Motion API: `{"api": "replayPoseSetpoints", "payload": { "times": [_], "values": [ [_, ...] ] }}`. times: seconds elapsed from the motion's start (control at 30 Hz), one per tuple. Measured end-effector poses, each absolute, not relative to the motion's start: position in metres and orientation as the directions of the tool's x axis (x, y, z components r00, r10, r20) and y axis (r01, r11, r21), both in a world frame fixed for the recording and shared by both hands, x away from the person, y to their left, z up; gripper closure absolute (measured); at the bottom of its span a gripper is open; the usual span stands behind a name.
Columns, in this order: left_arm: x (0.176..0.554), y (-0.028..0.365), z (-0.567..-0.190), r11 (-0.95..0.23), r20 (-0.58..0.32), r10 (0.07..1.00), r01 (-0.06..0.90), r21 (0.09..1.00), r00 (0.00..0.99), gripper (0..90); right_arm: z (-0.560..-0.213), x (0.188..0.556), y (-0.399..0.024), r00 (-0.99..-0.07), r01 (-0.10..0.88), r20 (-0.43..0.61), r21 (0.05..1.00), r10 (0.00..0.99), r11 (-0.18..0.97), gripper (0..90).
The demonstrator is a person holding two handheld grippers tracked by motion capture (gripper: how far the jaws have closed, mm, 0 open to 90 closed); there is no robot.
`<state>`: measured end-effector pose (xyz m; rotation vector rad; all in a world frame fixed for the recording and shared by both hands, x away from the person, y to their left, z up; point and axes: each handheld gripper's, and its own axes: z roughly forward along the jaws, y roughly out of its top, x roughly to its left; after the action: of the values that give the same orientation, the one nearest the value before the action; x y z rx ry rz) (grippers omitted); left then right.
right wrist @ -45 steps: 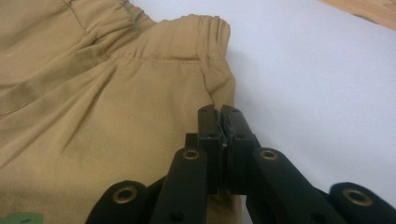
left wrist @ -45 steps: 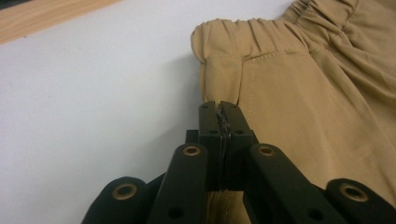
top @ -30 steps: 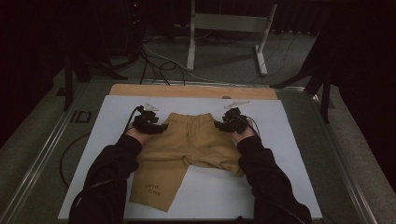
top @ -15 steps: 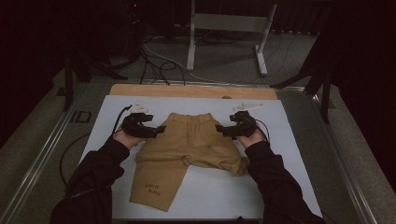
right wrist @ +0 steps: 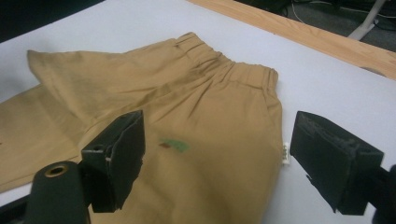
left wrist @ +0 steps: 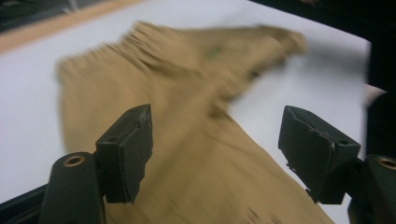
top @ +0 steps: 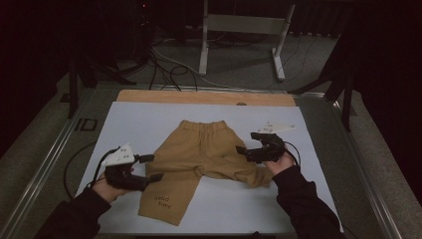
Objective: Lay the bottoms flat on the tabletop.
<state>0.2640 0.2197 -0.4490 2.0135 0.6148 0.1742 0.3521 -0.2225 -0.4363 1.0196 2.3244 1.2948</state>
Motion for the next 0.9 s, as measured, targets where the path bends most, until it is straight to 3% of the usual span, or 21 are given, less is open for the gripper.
{"api": "replayPoseSetpoints", "payload": {
  "times": [0.37, 0.9],
  "values": [
    [0.225, 0.232, -0.501, -0.546, -0.169, 0.285, 0.305, 0.780, 0.943, 40.4, -0.436, 0.338, -0.238, -0.690, 0.447, 0.100, 0.838, 0.717, 0.314, 18.1],
    [0.217, 0.213, -0.517, -0.697, -0.032, 0.218, 0.179, 0.695, 0.975, 51.8, -0.460, 0.323, -0.251, -0.671, 0.458, 0.124, 0.844, 0.731, 0.278, 16.6]
  ]
}}
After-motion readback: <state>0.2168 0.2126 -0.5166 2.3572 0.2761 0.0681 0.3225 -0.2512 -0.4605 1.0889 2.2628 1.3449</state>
